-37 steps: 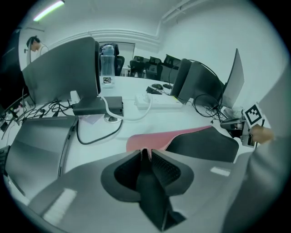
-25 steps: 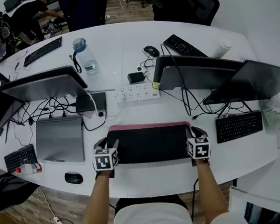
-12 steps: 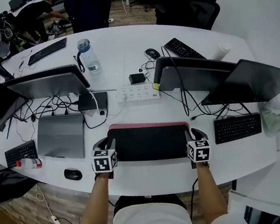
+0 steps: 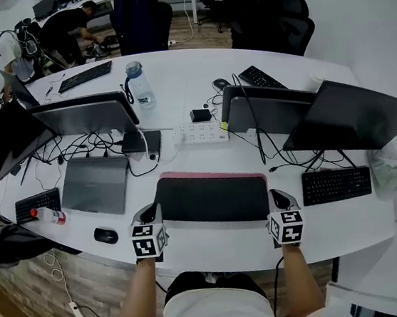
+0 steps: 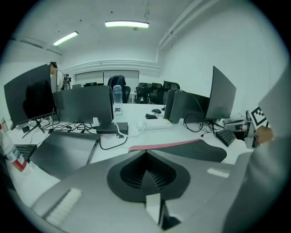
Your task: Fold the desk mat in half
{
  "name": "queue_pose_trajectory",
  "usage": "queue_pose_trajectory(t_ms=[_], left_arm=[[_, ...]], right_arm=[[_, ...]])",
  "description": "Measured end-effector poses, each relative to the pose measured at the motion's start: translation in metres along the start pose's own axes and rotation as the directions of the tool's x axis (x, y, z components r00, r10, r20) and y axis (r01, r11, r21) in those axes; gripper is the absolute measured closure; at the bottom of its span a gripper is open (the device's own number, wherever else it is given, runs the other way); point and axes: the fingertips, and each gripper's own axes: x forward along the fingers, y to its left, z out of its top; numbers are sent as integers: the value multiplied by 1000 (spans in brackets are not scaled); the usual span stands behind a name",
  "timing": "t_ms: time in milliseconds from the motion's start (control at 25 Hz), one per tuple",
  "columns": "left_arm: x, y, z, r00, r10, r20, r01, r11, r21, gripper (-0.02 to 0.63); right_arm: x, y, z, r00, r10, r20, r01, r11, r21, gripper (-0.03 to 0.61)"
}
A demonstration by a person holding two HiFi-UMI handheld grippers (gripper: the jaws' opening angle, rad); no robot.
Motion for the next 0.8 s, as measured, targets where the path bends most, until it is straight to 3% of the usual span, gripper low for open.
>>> queue_pose_trajectory(t_ms=[440, 800], left_arm=[[-77, -30, 28, 978, -33, 205, 23, 998, 53, 611], [-143, -43, 73, 920, -125, 371, 84, 989, 122, 611]], right_arm=[[-57, 24, 16, 983, 52, 179, -60, 997, 39, 565], [-124, 52, 49, 955, 19, 296, -29, 999, 30, 565]])
